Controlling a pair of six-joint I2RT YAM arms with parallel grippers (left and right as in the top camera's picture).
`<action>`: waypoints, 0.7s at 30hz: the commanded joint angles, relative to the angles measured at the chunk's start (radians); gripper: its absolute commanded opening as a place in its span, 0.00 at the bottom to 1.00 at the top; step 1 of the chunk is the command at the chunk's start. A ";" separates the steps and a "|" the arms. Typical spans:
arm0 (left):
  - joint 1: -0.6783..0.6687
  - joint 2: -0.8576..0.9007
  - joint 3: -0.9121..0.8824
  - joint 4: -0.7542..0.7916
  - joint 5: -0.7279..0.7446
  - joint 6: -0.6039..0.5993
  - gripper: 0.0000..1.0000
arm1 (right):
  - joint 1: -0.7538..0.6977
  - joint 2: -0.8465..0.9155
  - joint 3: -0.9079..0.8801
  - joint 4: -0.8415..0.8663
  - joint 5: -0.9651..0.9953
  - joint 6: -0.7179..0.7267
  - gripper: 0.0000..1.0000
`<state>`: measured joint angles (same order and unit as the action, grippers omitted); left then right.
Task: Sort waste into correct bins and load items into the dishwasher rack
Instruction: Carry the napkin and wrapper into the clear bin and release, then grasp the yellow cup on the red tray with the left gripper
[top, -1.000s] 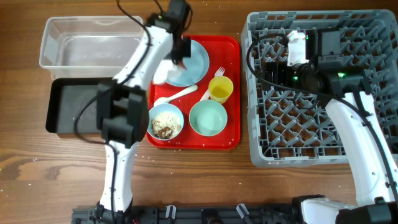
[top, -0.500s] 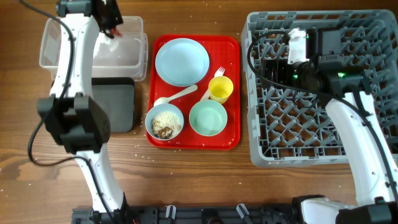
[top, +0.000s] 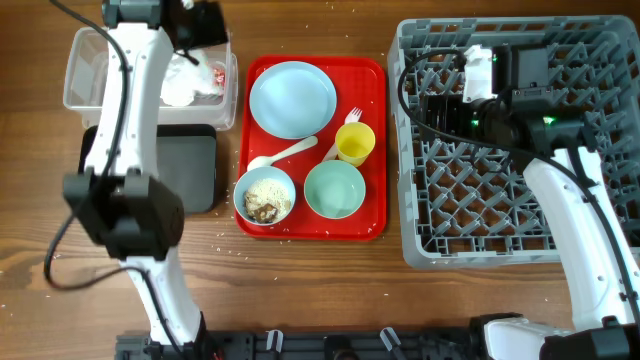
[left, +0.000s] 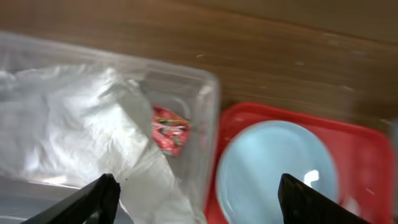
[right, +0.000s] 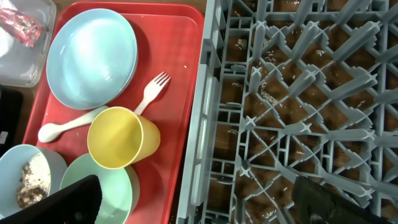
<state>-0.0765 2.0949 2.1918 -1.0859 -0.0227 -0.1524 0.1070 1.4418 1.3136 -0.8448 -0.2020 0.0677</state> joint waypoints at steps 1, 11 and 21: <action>-0.044 -0.033 0.019 -0.029 -0.065 0.056 0.83 | 0.005 0.008 0.021 0.006 -0.017 0.013 1.00; 0.106 0.168 0.018 0.031 -0.097 -0.126 0.04 | 0.005 0.008 0.021 0.006 -0.017 0.013 1.00; 0.116 0.175 0.019 -0.008 0.370 0.266 0.36 | 0.005 0.008 0.021 0.014 -0.017 0.014 1.00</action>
<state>0.0414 2.2742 2.2089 -1.0679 0.0502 -0.1246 0.1070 1.4422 1.3136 -0.8337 -0.2024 0.0677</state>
